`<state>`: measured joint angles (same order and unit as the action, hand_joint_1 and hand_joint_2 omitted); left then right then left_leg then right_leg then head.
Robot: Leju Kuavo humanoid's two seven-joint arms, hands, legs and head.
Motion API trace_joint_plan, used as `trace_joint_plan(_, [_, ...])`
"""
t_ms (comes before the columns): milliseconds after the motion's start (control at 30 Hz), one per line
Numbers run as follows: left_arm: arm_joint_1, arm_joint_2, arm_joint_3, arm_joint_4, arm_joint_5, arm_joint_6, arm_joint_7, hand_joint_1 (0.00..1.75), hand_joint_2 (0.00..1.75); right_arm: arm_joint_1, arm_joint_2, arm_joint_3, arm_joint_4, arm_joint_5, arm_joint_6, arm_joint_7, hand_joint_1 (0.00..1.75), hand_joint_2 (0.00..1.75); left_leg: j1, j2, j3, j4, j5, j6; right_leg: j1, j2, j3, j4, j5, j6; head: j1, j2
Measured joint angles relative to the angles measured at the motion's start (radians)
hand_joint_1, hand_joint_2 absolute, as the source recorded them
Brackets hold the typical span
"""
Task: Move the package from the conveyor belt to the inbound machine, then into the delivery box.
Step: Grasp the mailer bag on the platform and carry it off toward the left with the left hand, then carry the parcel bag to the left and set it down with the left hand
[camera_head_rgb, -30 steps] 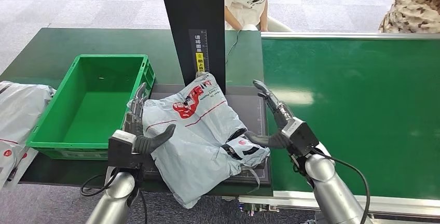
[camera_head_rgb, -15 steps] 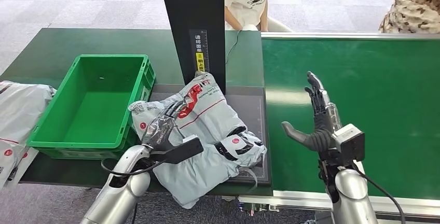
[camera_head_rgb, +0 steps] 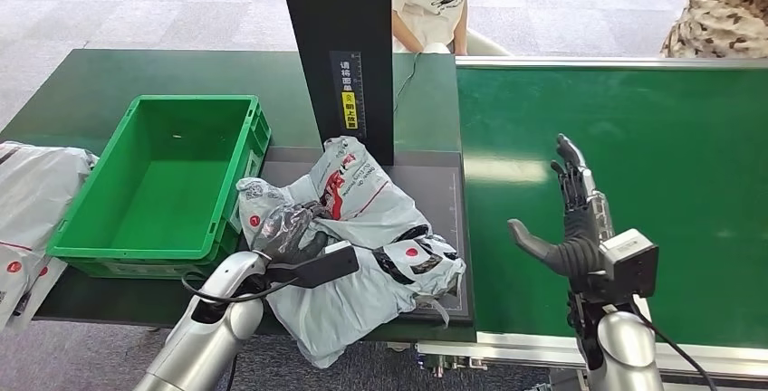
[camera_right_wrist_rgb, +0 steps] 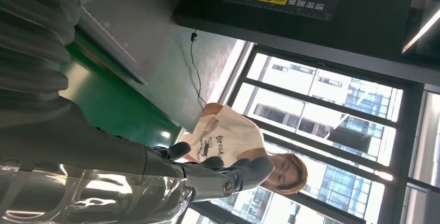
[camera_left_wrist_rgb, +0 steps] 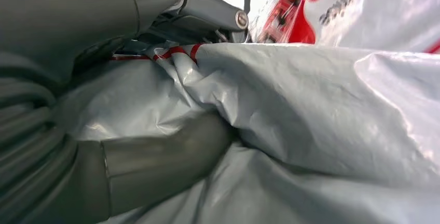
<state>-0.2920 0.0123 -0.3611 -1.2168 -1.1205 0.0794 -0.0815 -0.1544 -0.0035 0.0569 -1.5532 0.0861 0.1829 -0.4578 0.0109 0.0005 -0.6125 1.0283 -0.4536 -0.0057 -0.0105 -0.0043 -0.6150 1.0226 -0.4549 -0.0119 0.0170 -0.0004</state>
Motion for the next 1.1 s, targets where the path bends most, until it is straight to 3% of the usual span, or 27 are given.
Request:
trace_joint_plan(133, [0.008, 0.001, 0.0, -0.002, 0.046, 0.071, -0.072, 1.75, 1.75, 0.019, 0.004, -0.007, -0.015, 0.0, 0.003, 0.0, 0.0, 1.75, 0.0, 0.0, 0.0, 0.0, 0.0, 0.0, 0.0, 0.0, 0.0, 0.0, 0.0, 0.0, 0.0, 0.0])
trace_joint_plan(300, [0.017, 0.001, -0.004, -0.029, 0.091, 0.244, -0.183, 1.75, 1.75, 0.027, 0.008, -0.013, -0.027, -0.01, 0.007, 0.0, 0.0, 1.75, 0.0, 0.0, 0.0, 0.0, 0.0, 0.0, 0.0, 0.0, 0.0, 0.0, 0.0, 0.0, 0.0, 0.0])
trace_joint_plan(500, [0.04, 0.001, -0.008, -0.138, -0.026, 0.515, -0.213, 1.75, 1.75, 0.027, 0.009, -0.019, -0.034, -0.047, 0.001, 0.005, 0.0, 1.75, 0.0, 0.0, 0.0, 0.0, 0.0, 0.0, 0.0, 0.0, 0.0, 0.0, 0.0, 0.0, 0.0, 0.0])
trace_joint_plan(700, [0.097, -0.005, 0.011, -0.312, -0.153, 0.616, -0.244, 1.75, 1.75, 0.028, 0.009, -0.021, -0.034, -0.068, -0.004, 0.006, 0.0, 1.75, 0.0, 0.0, -0.001, 0.0, -0.001, 0.0, 0.0, 0.0, 0.0, 0.0, 0.0, 0.0, 0.0, 0.0])
trace_joint_plan(867, [0.121, -0.015, 0.127, -0.407, -0.216, 0.619, -0.234, 1.75, 1.75, 0.029, 0.012, -0.021, -0.033, -0.066, -0.004, 0.006, 0.0, 1.75, 0.0, 0.0, -0.001, 0.0, -0.001, 0.0, 0.0, 0.0, 0.0, 0.0, -0.001, 0.0, 0.0, 0.0])
trace_joint_plan(1100, [0.072, -0.015, 0.435, -0.433, -0.239, 0.619, -0.233, 1.75, 1.75, 0.028, 0.019, -0.021, -0.031, -0.047, -0.005, 0.008, 0.0, 1.75, 0.001, 0.0, 0.0, -0.001, 0.001, -0.002, 0.001, 0.0, -0.001, 0.001, 0.0, 0.0, 0.0, 0.0])
